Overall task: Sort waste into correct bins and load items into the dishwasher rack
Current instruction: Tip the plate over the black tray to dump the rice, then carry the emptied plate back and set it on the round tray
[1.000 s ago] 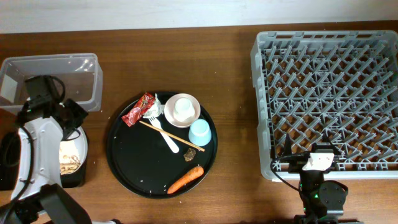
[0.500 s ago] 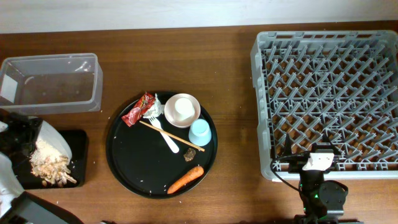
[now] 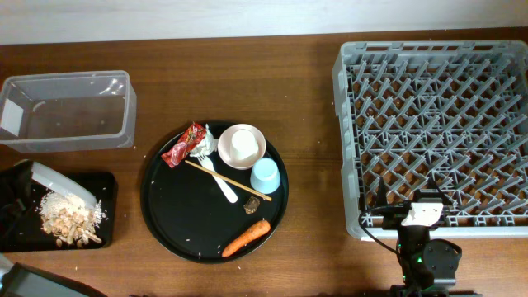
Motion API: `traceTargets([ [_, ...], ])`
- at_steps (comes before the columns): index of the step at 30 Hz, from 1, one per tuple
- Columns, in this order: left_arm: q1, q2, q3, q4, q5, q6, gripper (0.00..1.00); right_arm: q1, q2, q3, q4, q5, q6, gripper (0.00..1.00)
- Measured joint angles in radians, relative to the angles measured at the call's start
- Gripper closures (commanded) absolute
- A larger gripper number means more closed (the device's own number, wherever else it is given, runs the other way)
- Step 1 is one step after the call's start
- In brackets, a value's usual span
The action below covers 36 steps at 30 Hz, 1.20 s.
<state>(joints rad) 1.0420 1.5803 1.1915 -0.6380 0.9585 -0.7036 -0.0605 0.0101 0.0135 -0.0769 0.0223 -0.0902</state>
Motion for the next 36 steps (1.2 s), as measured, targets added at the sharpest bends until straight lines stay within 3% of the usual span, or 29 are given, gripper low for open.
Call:
traceTargets([
  [11,0.040,0.000,0.001,0.005,0.165,-0.102,0.99,0.000,0.000,0.000,0.000,0.000,0.000,0.01],
  [20,0.044,0.000,0.003,0.023,0.161,-0.104,0.99,0.000,0.000,0.000,0.000,0.000,0.000,0.01],
  [26,0.060,0.000,0.006,0.011,0.066,-0.036,0.99,0.000,0.000,0.000,0.000,0.000,0.000,0.01],
  [30,0.061,0.000,0.007,0.113,0.116,-0.016,0.99,0.000,0.000,0.000,0.000,0.000,0.000,0.01],
  [36,0.061,0.000,0.018,0.019,0.136,-0.068,0.99,0.000,0.000,0.000,0.000,0.000,0.000,0.01],
])
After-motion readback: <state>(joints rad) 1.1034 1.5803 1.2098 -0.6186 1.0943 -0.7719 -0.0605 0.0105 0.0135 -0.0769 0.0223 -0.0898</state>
